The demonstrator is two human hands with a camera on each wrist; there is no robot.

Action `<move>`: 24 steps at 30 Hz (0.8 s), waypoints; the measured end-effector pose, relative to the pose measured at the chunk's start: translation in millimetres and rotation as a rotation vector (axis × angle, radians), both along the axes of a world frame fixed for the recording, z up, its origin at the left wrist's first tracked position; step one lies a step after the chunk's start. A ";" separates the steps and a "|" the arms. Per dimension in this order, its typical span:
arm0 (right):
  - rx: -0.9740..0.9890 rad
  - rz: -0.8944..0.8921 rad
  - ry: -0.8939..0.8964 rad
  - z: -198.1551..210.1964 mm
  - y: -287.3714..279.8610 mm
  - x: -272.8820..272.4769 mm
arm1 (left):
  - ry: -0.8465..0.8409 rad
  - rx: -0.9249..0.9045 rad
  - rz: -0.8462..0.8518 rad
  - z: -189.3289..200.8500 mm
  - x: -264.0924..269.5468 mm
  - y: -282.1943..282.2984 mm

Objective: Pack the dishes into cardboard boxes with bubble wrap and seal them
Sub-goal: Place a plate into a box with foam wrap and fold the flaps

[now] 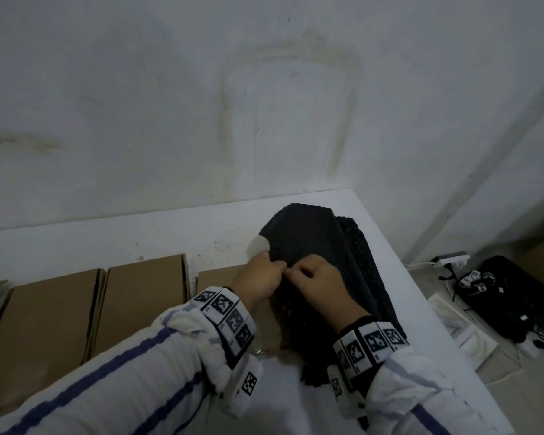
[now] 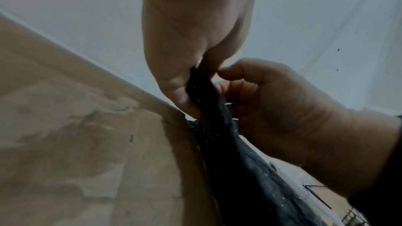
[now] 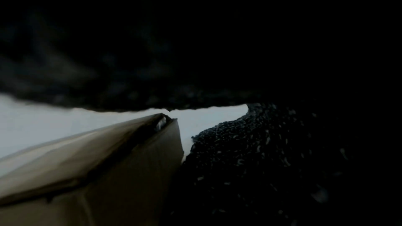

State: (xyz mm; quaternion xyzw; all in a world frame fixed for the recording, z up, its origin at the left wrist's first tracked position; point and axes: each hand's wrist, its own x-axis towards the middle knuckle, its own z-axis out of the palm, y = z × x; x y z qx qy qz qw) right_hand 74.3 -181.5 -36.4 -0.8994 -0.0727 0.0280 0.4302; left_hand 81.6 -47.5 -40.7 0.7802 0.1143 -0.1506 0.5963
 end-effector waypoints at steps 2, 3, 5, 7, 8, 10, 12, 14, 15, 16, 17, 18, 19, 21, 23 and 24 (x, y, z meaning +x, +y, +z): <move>-0.137 -0.178 -0.073 -0.8 -5.6 6.2 | 0.024 -0.068 0.103 2.2 -1.6 7.7; -0.261 -0.261 -0.021 0.0 -10.0 9.5 | 0.038 -0.107 0.148 2.3 -2.0 11.8; -0.398 -0.332 0.206 3.2 -19.4 15.2 | 0.075 -0.192 0.211 8.9 -7.8 18.2; -0.354 -0.324 0.369 3.9 -25.0 22.2 | 0.096 -0.265 0.252 9.5 -12.3 25.3; -0.293 -0.304 0.401 3.6 -25.0 24.5 | 0.100 -0.290 0.263 10.2 -14.9 28.7; -0.194 -0.257 0.356 7.6 -19.2 24.1 | 0.104 -0.277 0.282 5.5 -17.8 35.6; -0.171 -0.210 0.249 18.5 -6.1 22.1 | 0.089 -0.247 0.273 5.0 -22.2 43.7; -0.160 -0.166 0.149 35.9 10.6 21.0 | 0.071 -0.221 0.257 -0.1 -22.4 55.4; -0.138 -0.147 0.111 45.7 20.1 20.1 | 0.059 -0.215 0.259 0.0 -24.0 61.4; -0.103 -0.127 0.088 55.3 29.9 19.9 | 0.047 -0.213 0.272 1.3 -25.4 67.0; -0.045 -0.100 0.082 64.5 39.6 19.4 | 0.028 -0.226 0.302 2.7 -27.0 72.8; 0.038 -0.072 0.100 72.9 49.5 18.2 | 0.014 -0.248 0.343 6.4 -29.8 78.8; 0.137 -0.040 0.144 80.2 59.4 16.1 | 0.012 -0.288 0.395 9.7 -32.3 85.1; 0.291 0.023 0.269 92.0 79.5 8.4 | 0.032 -0.364 0.501 14.8 -38.5 100.2; 0.386 0.085 0.363 96.4 99.9 1.8 | 0.054 -0.396 0.559 19.0 -47.4 119.8; 0.423 0.115 0.393 97.8 110.2 -1.1 | 0.062 -0.408 0.576 19.8 -52.9 131.0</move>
